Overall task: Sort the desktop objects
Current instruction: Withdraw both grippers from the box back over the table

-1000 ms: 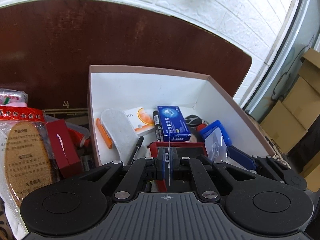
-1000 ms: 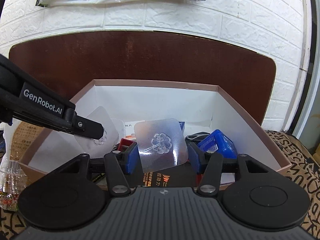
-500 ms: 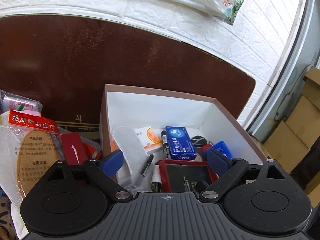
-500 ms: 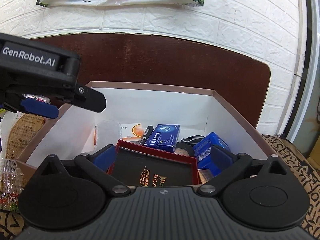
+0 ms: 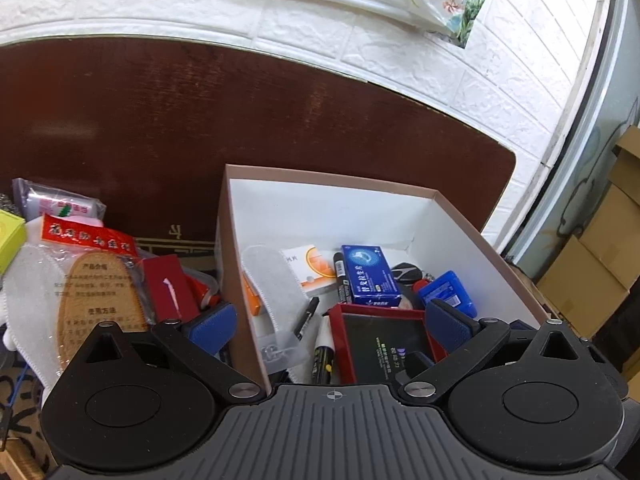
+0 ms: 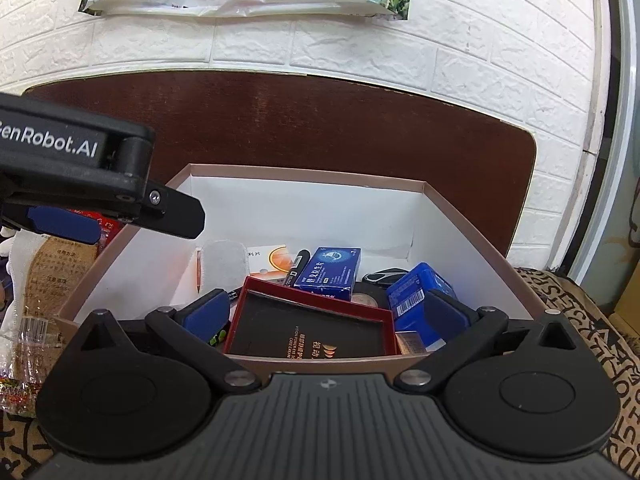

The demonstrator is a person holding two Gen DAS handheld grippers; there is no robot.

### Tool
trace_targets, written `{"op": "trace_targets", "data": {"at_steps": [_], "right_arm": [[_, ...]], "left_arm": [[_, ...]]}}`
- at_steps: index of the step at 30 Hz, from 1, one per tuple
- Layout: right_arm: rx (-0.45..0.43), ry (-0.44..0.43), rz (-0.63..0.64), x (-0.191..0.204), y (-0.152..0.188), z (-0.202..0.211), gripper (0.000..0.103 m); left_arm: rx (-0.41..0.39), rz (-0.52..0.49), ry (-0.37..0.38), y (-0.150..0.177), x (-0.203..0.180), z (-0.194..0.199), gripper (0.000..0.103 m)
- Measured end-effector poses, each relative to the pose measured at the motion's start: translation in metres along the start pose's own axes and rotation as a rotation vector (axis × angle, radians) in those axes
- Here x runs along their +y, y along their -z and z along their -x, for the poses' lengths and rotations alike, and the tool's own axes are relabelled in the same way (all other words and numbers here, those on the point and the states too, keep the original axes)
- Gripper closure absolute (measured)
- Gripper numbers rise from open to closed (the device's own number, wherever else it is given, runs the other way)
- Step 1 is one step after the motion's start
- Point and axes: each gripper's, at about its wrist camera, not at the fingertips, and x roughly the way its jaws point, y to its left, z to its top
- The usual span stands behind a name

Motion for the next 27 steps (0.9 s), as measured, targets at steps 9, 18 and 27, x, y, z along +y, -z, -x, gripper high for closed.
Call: {"op": "trace_targets", "data": {"at_steps": [9,18,27], "right_arm": [[-0.022,-0.006,0.001,0.007,-0.001,0.019,0.001],[-0.052,-0.022,0.008,0.021,0.002,0.043,0.000],[-0.065,-0.044,0.014,0.034,0.009,0.065,0.000]], "left_arm": [[0.002,-0.011,-0.009,0.011,0.002,0.020,0.000],[0.008,-0.028,-0.013,0.029,0.004,0.046,0.000],[0.013,-0.008,-0.029,0.044,0.012,0.069,0.000]]}}
